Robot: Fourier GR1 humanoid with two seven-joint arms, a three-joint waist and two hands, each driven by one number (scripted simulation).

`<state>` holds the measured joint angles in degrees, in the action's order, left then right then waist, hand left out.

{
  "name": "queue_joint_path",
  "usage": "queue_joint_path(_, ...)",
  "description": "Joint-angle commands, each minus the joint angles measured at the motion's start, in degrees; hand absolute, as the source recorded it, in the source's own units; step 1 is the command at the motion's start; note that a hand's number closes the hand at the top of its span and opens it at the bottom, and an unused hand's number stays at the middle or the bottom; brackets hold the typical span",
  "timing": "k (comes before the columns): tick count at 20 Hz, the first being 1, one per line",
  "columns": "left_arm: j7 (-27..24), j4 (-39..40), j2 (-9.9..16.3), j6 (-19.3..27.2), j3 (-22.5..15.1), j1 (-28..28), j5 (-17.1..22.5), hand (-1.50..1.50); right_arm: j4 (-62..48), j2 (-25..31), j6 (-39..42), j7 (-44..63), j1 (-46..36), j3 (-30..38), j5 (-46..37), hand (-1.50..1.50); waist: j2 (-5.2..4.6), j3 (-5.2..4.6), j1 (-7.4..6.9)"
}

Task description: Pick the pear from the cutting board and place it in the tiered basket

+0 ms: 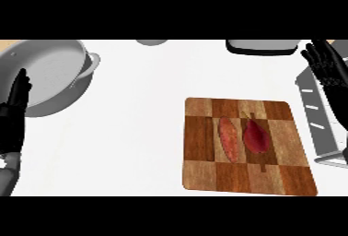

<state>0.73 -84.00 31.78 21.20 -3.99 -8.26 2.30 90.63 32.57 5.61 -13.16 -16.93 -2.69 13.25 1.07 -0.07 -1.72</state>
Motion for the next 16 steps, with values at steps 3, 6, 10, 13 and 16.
queue_joint_path(3,2.2,1.55,-2.59,-3.63,-1.0,5.27,4.27,0.0,-8.88,-12.21,4.88,-2.45,7.44,0.88,15.28,1.5,-2.1,0.45,0.27)
queue_joint_path(6,4.55,3.68,-4.48,-6.34,-2.18,7.71,7.32,0.0,-14.75,-19.99,9.23,0.6,12.99,0.39,26.53,1.5,-4.17,1.04,-0.14)
queue_joint_path(10,4.49,4.89,-3.94,-12.26,-0.76,11.57,12.76,0.0,-15.15,-26.35,5.3,-11.32,16.27,4.22,24.68,-1.5,-1.62,0.15,1.52)
queue_joint_path(13,6.0,3.54,-3.23,-12.57,-0.91,11.25,12.74,0.0,-18.53,-16.99,-5.82,-6.26,16.53,2.47,9.91,-1.5,-1.76,-0.15,1.37)
queue_joint_path(16,5.66,1.78,-3.57,-12.65,-1.77,12.16,12.47,0.0,-19.62,-6.12,-7.79,-0.2,16.72,-1.51,-1.05,-1.5,-1.89,-0.45,0.61)
